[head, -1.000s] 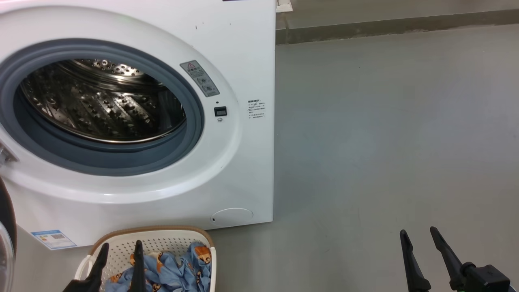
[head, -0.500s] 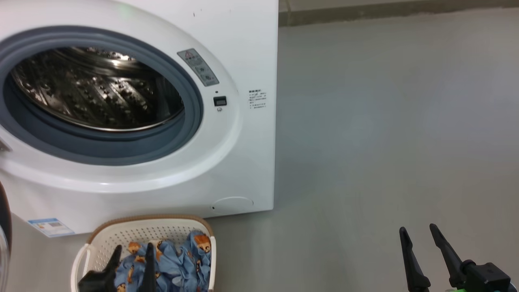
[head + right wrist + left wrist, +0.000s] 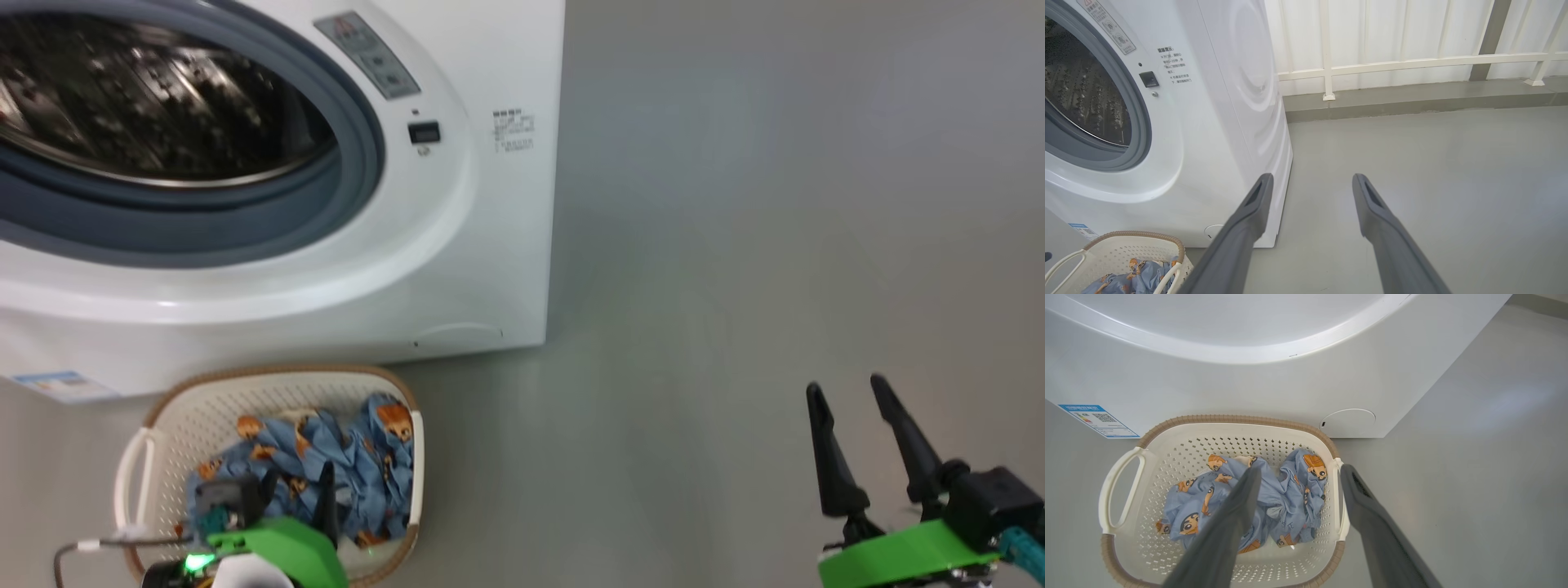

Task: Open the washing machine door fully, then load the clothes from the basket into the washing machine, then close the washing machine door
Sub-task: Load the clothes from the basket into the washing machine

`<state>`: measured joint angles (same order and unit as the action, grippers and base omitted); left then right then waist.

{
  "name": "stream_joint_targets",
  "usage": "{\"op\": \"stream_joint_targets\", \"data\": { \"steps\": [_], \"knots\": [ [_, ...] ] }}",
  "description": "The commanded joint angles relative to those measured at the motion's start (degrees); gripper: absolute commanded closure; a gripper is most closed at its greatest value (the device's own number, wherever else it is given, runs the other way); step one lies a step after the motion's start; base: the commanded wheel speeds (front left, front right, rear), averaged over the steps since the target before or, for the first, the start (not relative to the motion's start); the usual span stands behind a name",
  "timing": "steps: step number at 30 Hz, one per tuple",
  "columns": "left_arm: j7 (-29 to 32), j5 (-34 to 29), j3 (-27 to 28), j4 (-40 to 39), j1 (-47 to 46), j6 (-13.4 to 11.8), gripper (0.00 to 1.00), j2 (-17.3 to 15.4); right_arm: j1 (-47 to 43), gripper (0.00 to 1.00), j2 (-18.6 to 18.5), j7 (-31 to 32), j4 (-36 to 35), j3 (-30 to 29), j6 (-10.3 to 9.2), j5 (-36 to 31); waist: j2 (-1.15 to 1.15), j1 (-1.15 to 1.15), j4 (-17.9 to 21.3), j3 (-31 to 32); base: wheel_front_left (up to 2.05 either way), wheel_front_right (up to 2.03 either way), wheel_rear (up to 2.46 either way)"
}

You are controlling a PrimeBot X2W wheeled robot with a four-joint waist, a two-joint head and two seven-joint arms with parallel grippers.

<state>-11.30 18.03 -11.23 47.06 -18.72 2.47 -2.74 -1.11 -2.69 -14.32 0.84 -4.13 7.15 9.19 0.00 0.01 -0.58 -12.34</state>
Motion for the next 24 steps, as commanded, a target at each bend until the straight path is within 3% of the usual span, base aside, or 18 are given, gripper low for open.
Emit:
{"op": "stream_joint_targets", "data": {
  "steps": [1,7,15,24],
  "knots": [
    [-1.05,1.0,1.19,2.48,-3.74,0.87,0.0,-0.58,2.43,0.0,-0.93,-0.68,-1.9,1.84,0.34,-0.04,0.0,0.0,0.86,-5.84,0.0,0.0,0.0],
    [-1.68,3.26,-0.06,12.74,-12.08,2.39,0.0,-0.23,6.09,0.0,-2.1,-0.68,-2.75,2.29,0.34,1.18,0.0,0.0,1.89,-13.26,0.0,0.0,0.0],
    [-1.3,6.41,-1.47,20.14,-20.43,3.48,0.0,-0.16,10.05,0.0,-3.61,-0.68,-4.68,2.7,0.34,2.26,0.0,0.0,3.25,-22.57,0.0,0.0,0.0],
    [-0.08,10.12,0.5,25.34,-28.03,2.32,0.0,-0.45,14.05,0.0,-4.57,-0.68,-7.43,1.94,0.34,3.08,0.0,0.0,5.02,-32.86,0.0,0.0,0.0]
  ]
}}
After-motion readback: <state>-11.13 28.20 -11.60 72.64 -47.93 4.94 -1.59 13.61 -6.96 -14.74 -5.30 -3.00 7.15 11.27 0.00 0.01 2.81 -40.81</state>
